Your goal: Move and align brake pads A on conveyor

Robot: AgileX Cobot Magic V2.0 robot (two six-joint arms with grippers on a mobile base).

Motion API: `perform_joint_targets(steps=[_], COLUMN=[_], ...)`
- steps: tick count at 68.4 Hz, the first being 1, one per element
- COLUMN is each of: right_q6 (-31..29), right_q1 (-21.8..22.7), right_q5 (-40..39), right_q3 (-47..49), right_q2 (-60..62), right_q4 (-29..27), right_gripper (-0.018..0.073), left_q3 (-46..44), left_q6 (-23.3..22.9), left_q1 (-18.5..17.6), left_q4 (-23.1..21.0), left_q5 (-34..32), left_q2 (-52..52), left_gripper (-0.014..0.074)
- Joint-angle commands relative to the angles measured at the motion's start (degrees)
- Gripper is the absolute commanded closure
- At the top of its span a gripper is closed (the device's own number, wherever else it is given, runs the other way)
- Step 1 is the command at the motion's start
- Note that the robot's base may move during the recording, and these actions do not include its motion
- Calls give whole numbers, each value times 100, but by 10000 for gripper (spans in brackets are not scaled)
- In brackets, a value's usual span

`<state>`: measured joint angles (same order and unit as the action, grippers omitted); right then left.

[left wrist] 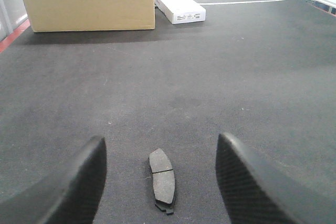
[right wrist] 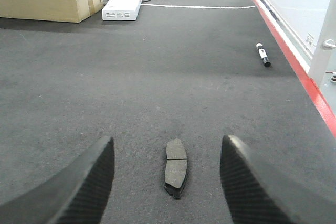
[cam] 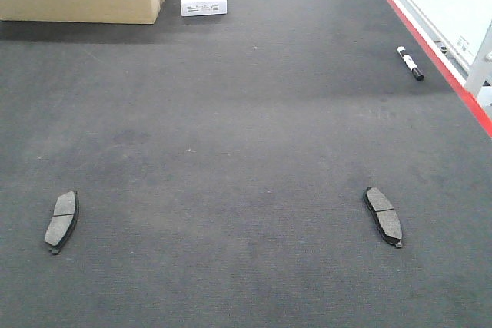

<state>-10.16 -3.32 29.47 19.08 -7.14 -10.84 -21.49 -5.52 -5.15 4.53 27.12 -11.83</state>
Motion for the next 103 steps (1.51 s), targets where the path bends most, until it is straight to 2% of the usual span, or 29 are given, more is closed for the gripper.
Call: perform_joint_targets(steps=[1, 103], right_q6=[-8, -8], right_q1=[33, 33], right_q5=[-414, -389], right_q3=[145, 145], right_q2=[-68, -68], right_q4=[-14, -9], right_gripper=[137, 137], left_q3=[-149, -149], left_q6=[-4, -4], left_q1=[-19, -19], left_q4=[-20, -20], left_q5=[-409, -409], left_q2=[-48, -54], left_gripper=[167, 167])
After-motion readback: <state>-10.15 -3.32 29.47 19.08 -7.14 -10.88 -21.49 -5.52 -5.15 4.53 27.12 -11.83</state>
